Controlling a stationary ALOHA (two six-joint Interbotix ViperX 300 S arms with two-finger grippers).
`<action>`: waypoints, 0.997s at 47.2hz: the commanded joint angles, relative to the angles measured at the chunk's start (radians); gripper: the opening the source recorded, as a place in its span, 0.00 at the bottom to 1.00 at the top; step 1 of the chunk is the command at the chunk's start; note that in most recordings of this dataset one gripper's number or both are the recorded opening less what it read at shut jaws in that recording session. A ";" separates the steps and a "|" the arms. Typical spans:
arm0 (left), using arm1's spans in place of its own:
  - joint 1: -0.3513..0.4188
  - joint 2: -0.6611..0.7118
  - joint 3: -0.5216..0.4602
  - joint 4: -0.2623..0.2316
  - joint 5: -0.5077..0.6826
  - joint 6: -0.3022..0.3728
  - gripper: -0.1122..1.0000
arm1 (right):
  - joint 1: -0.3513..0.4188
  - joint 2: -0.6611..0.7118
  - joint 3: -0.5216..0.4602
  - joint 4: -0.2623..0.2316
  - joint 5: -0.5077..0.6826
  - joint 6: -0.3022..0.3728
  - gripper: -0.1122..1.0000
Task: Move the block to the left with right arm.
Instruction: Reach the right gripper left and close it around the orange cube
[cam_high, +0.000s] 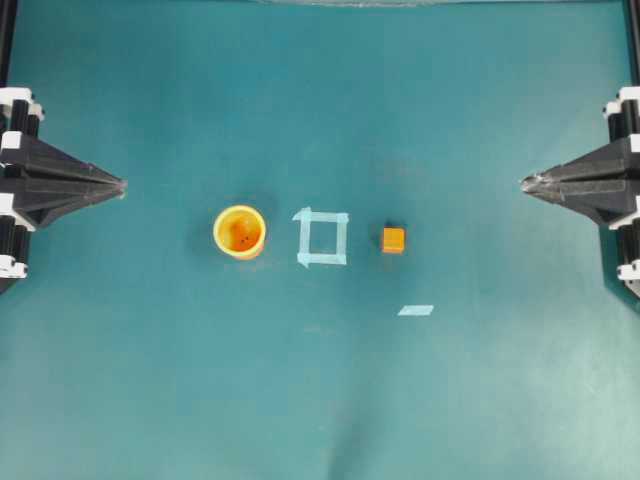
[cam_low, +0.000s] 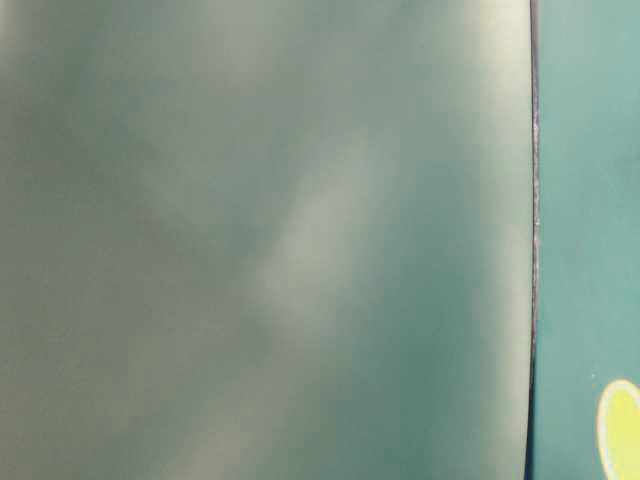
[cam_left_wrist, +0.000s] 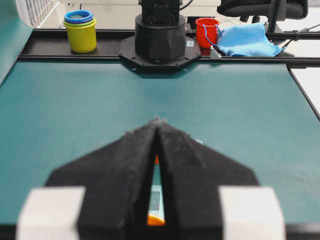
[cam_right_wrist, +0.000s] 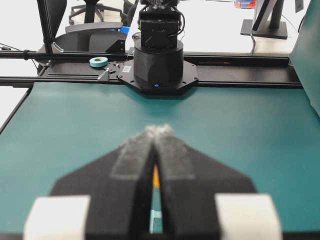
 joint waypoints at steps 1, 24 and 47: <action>0.000 0.008 -0.041 0.008 0.018 -0.009 0.10 | 0.000 0.008 -0.017 0.002 -0.005 0.003 0.10; 0.000 0.009 -0.055 0.008 0.089 -0.015 0.10 | 0.000 0.118 -0.087 0.002 0.161 0.035 0.28; 0.000 0.009 -0.055 0.008 0.091 -0.015 0.10 | -0.021 0.337 -0.138 0.002 0.158 0.038 0.55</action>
